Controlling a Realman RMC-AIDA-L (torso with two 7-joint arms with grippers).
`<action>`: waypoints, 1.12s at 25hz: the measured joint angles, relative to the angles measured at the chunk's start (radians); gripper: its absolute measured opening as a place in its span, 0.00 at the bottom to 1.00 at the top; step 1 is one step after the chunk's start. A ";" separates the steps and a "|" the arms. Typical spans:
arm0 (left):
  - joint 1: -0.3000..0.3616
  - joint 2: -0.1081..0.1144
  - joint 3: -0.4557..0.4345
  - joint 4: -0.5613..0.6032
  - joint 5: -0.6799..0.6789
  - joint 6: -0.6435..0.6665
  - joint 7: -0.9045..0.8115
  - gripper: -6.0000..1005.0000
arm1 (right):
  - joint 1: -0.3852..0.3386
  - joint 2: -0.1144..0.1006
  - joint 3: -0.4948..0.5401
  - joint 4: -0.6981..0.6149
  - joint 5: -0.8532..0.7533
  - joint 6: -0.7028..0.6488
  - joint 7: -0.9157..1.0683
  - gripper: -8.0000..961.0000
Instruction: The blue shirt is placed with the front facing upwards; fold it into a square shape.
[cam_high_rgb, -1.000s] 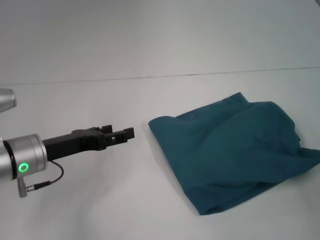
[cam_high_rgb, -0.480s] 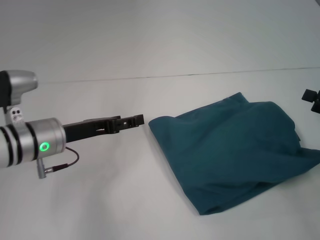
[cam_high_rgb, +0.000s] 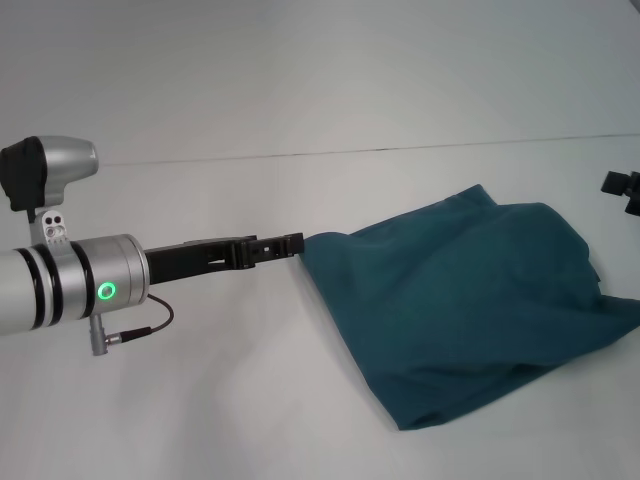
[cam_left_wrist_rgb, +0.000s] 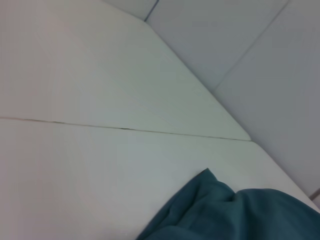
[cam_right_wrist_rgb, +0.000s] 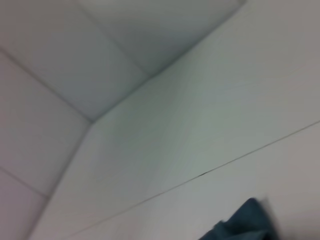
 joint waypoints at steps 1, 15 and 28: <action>0.001 0.000 0.000 0.002 -0.001 0.006 0.003 0.88 | 0.012 0.003 0.000 0.002 -0.023 0.041 0.008 0.87; 0.005 0.000 0.000 0.014 -0.002 0.014 0.030 0.88 | 0.236 -0.012 -0.026 0.156 -0.240 0.311 0.248 0.87; 0.006 0.003 -0.004 0.012 0.002 0.009 0.060 0.88 | 0.200 0.003 -0.041 0.173 -0.231 0.282 0.273 0.79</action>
